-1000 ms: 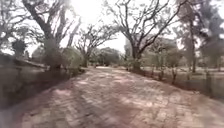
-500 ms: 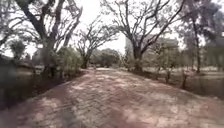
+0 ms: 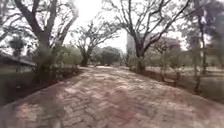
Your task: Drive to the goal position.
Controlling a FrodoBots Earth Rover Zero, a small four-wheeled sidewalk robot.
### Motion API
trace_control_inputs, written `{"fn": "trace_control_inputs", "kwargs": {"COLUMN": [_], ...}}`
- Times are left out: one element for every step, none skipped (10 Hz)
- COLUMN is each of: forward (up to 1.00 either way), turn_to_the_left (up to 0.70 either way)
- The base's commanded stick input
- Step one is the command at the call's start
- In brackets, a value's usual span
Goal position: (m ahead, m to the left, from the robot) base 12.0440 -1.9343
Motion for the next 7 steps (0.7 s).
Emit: {"fn": "trace_control_inputs", "kwargs": {"forward": [0.85,0.85,0.85,0.85,0.85,0.85,0.85], "turn_to_the_left": [0.00,0.00,0.00,0.00,0.00,0.00,0.00]}}
